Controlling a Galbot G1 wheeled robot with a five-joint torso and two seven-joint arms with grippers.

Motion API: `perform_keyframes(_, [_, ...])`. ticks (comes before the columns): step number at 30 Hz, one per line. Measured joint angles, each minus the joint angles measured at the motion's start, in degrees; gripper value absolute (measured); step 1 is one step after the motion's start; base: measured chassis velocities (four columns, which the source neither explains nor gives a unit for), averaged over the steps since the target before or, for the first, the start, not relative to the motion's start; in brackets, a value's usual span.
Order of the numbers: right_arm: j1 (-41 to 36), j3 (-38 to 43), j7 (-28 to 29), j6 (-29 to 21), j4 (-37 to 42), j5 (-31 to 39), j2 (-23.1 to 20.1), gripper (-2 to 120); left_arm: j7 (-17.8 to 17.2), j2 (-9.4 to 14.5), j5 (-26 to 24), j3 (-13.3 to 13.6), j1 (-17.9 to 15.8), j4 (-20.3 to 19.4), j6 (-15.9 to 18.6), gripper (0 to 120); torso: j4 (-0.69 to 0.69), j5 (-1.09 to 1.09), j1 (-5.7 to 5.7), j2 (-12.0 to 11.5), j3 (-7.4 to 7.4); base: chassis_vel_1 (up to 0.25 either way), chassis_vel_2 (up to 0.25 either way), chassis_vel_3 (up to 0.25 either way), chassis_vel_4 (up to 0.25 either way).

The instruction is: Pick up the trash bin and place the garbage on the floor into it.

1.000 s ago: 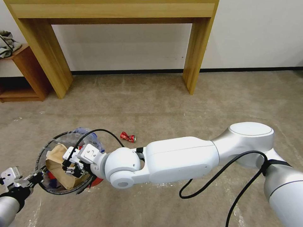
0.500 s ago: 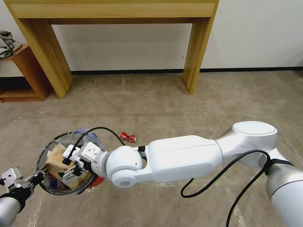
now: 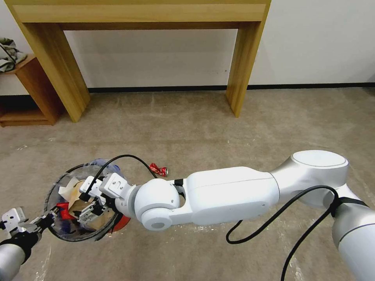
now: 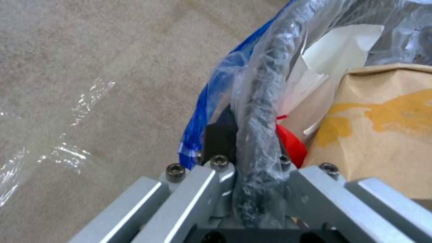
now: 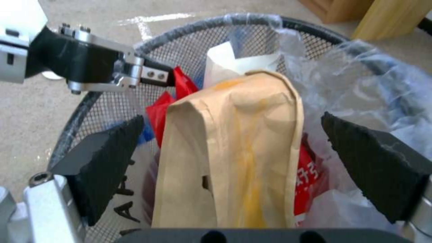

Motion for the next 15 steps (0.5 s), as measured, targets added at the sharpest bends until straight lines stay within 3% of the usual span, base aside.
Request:
perform_keyframes(8, [0.0,1.8,0.0,0.4,0.6,-0.2,-0.3,100,0.0,-0.1,0.2,-0.1,0.1,0.1,0.0,1,0.00,0.00,0.00,0.0,0.00,0.000,0.000,0.000,0.000])
perform_keyframes(15, [-0.9,4.9,-2.7,4.6,1.4,-0.5,-0.8,100,0.0,-0.3,0.3,-0.2,0.1,0.2,0.0,1,0.00,0.00,0.00,0.0,0.00,0.000,0.000,0.000,0.000])
